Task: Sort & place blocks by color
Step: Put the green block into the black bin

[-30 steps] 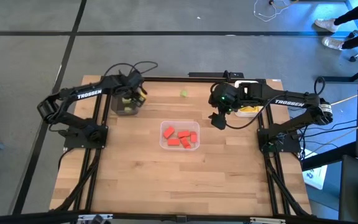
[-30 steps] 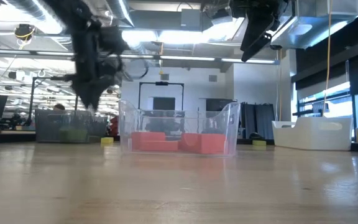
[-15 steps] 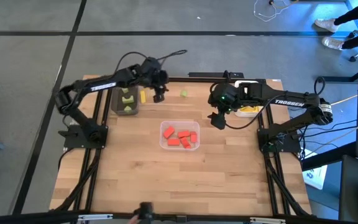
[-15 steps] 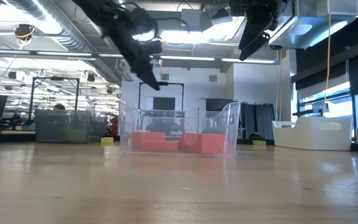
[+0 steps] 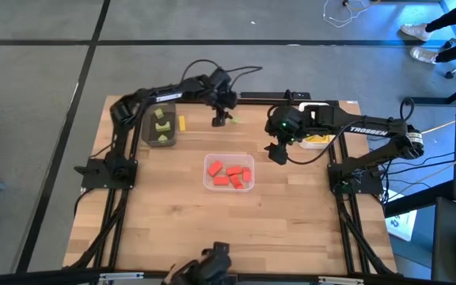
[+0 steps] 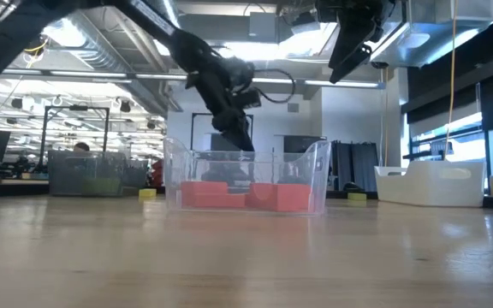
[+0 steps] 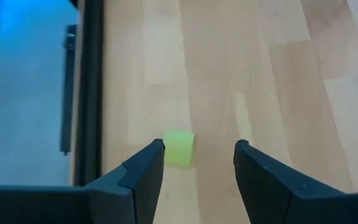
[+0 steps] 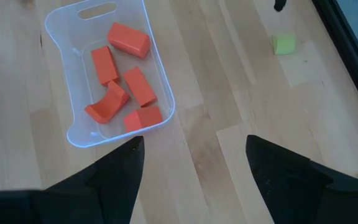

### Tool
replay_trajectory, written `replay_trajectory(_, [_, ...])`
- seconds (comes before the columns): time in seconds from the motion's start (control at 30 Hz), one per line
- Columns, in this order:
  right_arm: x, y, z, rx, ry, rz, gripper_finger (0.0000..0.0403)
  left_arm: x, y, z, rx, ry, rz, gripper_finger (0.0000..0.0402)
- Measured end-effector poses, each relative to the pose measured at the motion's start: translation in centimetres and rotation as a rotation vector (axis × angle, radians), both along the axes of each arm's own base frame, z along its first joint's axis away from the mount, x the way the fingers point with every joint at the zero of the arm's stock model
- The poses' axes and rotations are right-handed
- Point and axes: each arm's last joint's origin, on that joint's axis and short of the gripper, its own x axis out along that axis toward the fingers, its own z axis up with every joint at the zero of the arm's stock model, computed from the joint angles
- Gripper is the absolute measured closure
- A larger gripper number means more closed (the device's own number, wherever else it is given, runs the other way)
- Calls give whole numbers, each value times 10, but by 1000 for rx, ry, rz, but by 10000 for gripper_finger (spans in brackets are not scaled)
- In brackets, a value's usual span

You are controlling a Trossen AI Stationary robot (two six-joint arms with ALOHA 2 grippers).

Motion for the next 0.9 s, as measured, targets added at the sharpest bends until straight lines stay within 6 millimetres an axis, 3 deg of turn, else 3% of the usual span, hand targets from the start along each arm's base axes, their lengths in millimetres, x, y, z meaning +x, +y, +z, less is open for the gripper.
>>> replay_trajectory(0.23, [0, 0, 0, 0, 0, 0, 121, 14, 15, -23, 17, 140, -80, 220])
replay_trajectory(0.63, [2, 0, 1, -10, -24, 9, 121, 10, 30, -22, -12, 75, -142, 219])
replay_trajectory(0.9, [4, -1, 3, -26, -45, 26, 121, 16, 34, -46, -16, 97, -144, 219])
